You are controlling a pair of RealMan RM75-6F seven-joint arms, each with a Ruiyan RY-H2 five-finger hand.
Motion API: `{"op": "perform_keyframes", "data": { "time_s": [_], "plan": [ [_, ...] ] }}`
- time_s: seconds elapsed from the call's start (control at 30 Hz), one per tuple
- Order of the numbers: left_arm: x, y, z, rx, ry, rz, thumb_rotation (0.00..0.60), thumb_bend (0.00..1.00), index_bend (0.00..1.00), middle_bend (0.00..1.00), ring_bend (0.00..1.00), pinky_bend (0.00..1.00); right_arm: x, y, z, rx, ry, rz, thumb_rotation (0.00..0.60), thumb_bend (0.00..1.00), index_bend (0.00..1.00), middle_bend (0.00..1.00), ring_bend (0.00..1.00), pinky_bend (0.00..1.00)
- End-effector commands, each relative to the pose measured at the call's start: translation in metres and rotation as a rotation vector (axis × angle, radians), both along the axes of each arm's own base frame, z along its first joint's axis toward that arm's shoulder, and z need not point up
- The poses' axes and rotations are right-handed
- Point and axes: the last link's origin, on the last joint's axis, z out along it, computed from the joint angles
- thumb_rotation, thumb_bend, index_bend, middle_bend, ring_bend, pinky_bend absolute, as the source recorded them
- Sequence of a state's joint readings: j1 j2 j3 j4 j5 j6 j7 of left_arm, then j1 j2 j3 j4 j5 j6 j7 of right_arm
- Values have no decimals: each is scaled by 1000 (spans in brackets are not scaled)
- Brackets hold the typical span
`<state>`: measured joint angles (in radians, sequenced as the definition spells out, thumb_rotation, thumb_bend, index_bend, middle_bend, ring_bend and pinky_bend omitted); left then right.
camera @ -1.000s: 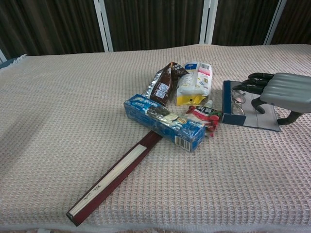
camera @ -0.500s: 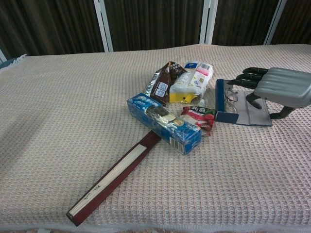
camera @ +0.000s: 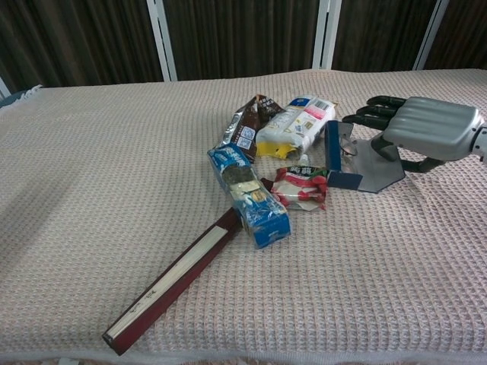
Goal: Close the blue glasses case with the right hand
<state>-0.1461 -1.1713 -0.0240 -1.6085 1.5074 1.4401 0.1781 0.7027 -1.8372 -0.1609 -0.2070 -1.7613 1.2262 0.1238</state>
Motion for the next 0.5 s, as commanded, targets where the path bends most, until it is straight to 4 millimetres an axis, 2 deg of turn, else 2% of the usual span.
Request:
{"op": "perform_keyframes", "data": {
  "time_s": [0.03,0.4,0.5],
  "plan": [
    [0,0,0,1,0,0,600,428,0,0,0,74,2,-1,-2,-2,3,1,600,553,662,73,0,0],
    [0,0,1,5,-3,1,600,430,0,0,0,74,11,-3,-9,-12,-34,3,600,553,723,94,0,0],
    [0,0,2,5,-3,-2,600,431,0,0,0,74,10,-2,-8,-12,-41,3,600,587,750,102,0,0]
  ]
}}
